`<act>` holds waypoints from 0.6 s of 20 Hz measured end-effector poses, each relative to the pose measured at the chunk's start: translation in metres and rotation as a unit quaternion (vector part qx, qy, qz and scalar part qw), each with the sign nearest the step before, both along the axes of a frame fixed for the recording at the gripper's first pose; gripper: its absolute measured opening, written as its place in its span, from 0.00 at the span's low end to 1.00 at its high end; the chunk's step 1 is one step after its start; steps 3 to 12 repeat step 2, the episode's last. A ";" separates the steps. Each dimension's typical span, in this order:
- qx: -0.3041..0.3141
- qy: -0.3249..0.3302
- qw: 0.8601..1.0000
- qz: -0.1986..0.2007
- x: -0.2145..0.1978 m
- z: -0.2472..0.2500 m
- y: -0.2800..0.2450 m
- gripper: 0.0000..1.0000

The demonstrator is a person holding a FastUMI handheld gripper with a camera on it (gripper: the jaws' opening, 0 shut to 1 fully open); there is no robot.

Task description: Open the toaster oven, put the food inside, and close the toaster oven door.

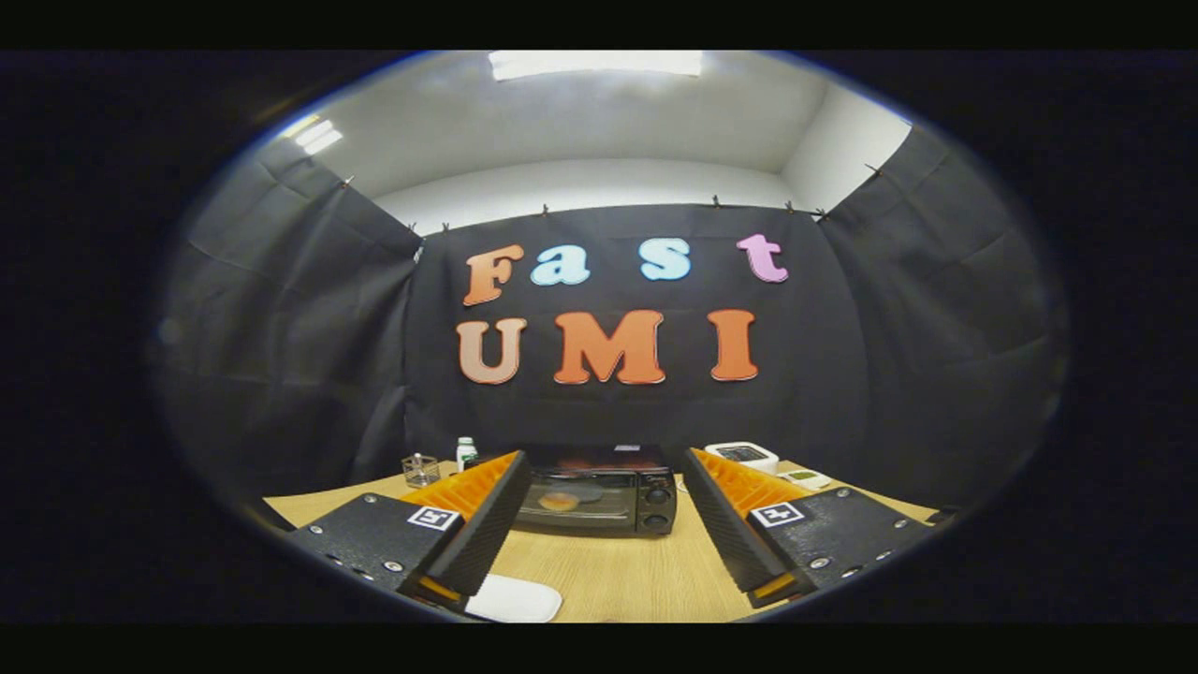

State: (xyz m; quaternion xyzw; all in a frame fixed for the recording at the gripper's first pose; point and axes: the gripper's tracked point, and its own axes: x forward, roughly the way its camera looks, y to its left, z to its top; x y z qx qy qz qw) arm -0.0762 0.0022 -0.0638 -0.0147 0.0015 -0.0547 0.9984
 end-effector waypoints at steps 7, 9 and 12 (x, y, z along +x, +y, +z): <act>-0.002 0.000 1.000 -0.007 0.001 0.000 -0.004 0.97; -0.002 0.000 1.000 -0.007 0.001 0.000 -0.004 0.97; -0.002 0.000 1.000 -0.007 0.001 0.000 -0.004 0.97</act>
